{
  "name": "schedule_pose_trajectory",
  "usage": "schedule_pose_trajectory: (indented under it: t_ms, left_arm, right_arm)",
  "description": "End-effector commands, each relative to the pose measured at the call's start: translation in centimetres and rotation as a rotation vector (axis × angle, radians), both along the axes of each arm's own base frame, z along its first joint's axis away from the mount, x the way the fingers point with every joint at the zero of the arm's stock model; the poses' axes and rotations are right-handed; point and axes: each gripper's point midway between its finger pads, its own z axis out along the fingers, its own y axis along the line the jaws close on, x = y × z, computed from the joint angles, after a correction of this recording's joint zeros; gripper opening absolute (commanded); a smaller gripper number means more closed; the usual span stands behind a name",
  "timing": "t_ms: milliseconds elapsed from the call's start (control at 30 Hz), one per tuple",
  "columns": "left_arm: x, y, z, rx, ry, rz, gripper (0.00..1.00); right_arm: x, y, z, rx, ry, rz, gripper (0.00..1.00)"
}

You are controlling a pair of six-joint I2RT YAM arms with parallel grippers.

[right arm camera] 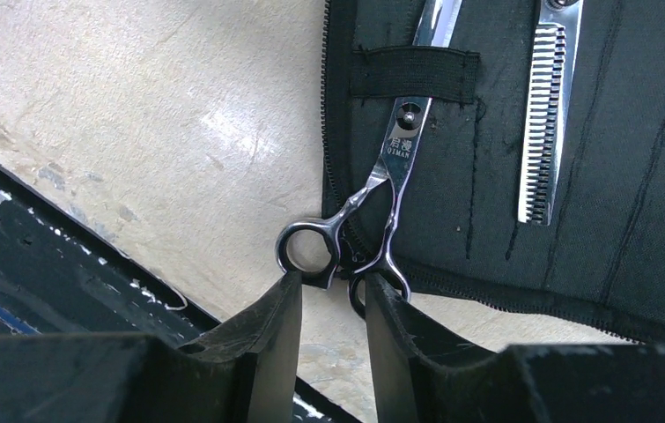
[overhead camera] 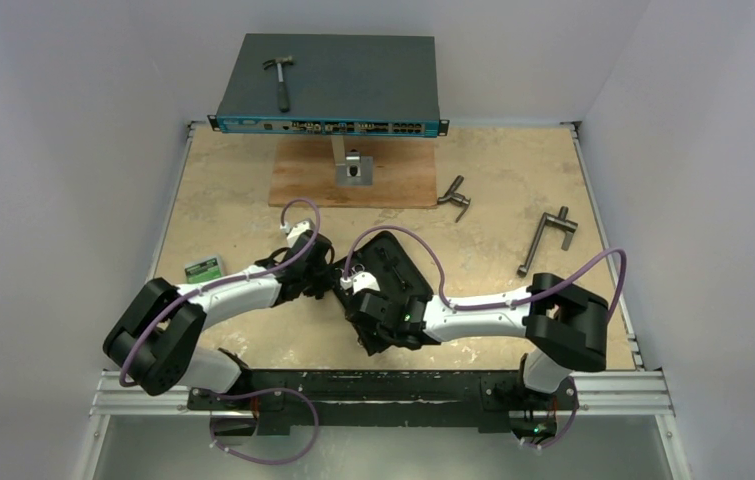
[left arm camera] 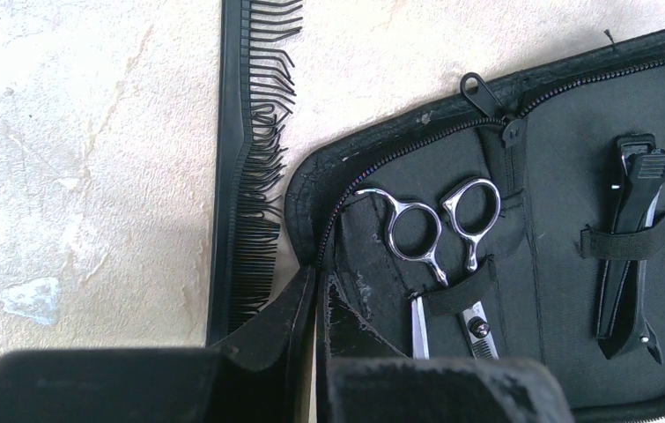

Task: Sort the hair-cutting tools
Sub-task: Adjust the scissors in the hairdressing tool bag.

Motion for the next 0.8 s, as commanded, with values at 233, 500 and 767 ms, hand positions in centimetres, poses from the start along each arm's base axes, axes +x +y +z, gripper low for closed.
schedule_pose_trajectory:
  t_ms: [233,500,767]
  left_arm:
    - [-1.0,-1.0,-0.2,-0.038,0.017,-0.04,0.0]
    - [-1.5,-1.3,-0.5,-0.034,0.021,-0.061,0.0]
    - [-1.5,-1.5,-0.7,-0.033,0.021,-0.068,0.0]
  right_arm:
    - [1.1,0.0,-0.6,-0.033,-0.024,-0.046,0.18]
    - [2.5,-0.9,0.4,-0.037,-0.045,-0.042,0.07]
    - [2.7,-0.2,3.8,0.056,-0.082,0.02,0.24]
